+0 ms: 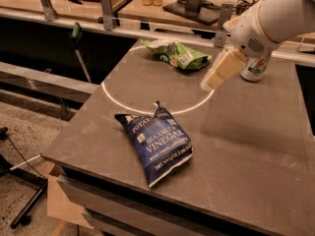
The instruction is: Move green rice chip bag near blue chip bag
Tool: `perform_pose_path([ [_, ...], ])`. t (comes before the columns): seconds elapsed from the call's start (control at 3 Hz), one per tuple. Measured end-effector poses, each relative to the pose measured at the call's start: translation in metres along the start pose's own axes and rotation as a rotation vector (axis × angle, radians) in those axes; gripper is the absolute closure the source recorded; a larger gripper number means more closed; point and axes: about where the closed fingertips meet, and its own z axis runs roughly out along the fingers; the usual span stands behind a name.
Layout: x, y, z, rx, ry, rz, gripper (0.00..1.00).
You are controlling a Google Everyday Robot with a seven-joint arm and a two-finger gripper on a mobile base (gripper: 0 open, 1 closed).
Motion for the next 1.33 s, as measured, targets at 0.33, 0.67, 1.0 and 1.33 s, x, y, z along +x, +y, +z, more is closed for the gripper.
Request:
perform_pose_path([
  [0.33, 0.01, -0.013, 0.018, 0.017, -0.044, 0.072, 0.0],
  [0.67, 0.022, -0.039, 0.054, 0.011, -0.083, 0.137, 0.0],
  [1.0, 0.026, -0.06, 0.097, -0.02, -0.111, 0.169, 0.0],
  [1.33, 0.019, -0.075, 0.133, -0.027, -0.116, 0.195, 0.0],
])
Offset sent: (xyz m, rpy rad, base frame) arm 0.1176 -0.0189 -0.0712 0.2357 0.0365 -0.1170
